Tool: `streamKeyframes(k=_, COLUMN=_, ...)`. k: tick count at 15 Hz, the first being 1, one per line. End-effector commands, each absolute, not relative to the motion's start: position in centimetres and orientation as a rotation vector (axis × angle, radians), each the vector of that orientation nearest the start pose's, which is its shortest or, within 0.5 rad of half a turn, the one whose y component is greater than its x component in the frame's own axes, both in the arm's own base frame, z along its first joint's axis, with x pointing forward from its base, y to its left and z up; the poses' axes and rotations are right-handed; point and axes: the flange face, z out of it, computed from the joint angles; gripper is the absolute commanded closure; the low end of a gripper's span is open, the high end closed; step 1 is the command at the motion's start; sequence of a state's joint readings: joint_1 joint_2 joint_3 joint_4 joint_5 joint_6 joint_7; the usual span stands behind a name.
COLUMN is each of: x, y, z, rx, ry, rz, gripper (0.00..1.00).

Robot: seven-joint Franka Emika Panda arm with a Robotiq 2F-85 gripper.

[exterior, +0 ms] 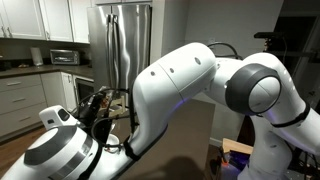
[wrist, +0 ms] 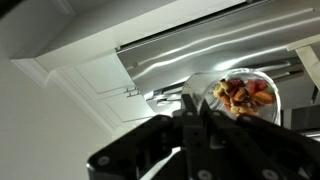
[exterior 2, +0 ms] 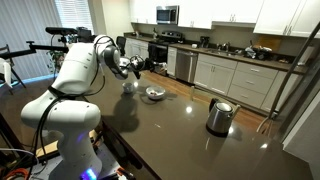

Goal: Pour the things in the glass into the bowl

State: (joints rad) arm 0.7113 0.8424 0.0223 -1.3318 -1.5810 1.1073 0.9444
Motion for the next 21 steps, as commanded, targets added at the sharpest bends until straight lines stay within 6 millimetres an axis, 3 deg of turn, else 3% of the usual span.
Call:
streamKeyframes(k=1, x=59.45, y=34.84, z=31.55, rx=1.297, ry=-0.055, rz=0.664, gripper=0.97)
streamKeyframes(k=15, x=59.00, y=34.99, z=31.68, rx=1.270, ry=-0.059, rz=0.693, gripper=0.97)
streamKeyframes(k=21, x=59.41, y=34.81, z=31.70, rx=1.411, ry=-0.008, rz=0.615, gripper=0.97)
